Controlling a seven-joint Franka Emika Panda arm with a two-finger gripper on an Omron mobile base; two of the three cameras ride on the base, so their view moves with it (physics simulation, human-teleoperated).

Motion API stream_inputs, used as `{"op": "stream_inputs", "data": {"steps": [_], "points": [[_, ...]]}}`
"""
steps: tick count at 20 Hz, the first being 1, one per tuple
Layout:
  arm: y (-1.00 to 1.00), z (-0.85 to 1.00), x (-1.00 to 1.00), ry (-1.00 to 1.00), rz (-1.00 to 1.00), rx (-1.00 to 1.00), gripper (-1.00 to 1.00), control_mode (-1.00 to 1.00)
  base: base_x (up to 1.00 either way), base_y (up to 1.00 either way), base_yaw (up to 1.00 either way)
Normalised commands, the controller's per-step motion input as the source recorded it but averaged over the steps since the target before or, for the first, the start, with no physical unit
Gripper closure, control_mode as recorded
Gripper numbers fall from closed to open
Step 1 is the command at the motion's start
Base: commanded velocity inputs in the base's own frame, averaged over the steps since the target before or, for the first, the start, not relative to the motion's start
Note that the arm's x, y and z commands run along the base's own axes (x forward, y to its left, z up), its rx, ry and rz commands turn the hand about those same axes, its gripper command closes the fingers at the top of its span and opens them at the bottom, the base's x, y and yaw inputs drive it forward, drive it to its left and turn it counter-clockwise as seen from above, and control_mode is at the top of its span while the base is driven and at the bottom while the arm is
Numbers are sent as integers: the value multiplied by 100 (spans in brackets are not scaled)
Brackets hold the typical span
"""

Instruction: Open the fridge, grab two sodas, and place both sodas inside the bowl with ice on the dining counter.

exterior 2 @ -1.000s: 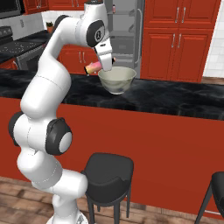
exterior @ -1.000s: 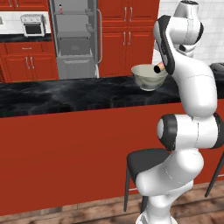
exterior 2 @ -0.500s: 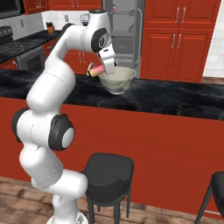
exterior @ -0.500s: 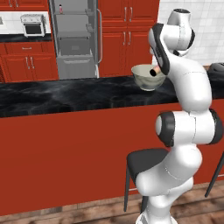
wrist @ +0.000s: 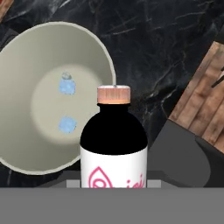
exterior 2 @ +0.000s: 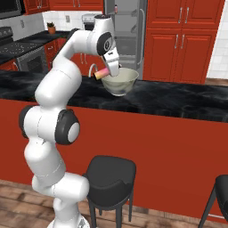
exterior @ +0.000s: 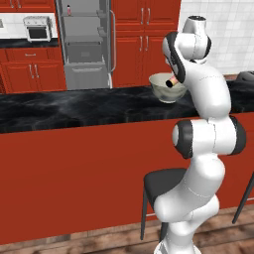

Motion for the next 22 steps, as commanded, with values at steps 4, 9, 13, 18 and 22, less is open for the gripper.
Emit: {"op": "stream_inputs", "data": {"steps": [4, 9, 13, 18, 22], "points": [[-6, 0, 42, 5, 0, 0, 100, -100, 0, 0, 0], [-1, -4, 42, 7, 0, 0, 100, -100, 0, 0, 0], [0, -4, 40, 7, 0, 0, 100, -100, 0, 0, 0], [-8, -2, 32, 6, 0, 0, 100, -100, 0, 0, 0], [-12, -12, 13, 7, 0, 0, 100, -100, 0, 0, 0]]}}
